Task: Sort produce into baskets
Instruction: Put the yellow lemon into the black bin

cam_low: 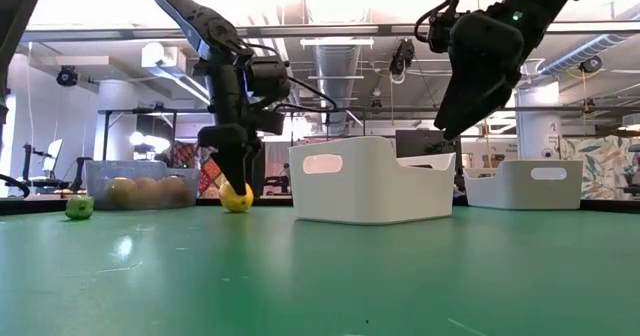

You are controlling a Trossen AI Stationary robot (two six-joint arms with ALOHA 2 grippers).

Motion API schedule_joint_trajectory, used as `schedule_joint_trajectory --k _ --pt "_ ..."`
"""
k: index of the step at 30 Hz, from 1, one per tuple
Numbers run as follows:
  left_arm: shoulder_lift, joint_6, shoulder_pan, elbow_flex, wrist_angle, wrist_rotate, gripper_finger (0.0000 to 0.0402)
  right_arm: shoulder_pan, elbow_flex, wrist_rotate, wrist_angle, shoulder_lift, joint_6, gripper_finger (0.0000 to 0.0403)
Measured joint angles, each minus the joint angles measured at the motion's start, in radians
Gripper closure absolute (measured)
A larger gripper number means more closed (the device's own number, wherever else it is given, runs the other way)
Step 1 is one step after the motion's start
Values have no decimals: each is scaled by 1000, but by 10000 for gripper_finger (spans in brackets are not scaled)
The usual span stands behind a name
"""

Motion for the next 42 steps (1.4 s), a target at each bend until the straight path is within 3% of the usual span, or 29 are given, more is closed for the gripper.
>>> schedule_joint_trajectory --k 9,17,22,26,42 --pt "-1 3 0 36 -42 -7 84 0 0 18 18 0 -2 44" --pt "1 -12 -2 60 -169 -9 78 0 0 19 23 0 -2 44" --pt "-8 -107 -14 83 -294 -8 78 0 0 19 26 0 -2 44" --pt "-35 -319 -39 73 -370 -6 78 0 0 39 30 0 -6 44" --pt "-452 -614 -369 -305 -484 16 78 0 0 68 154 0 -171 44"
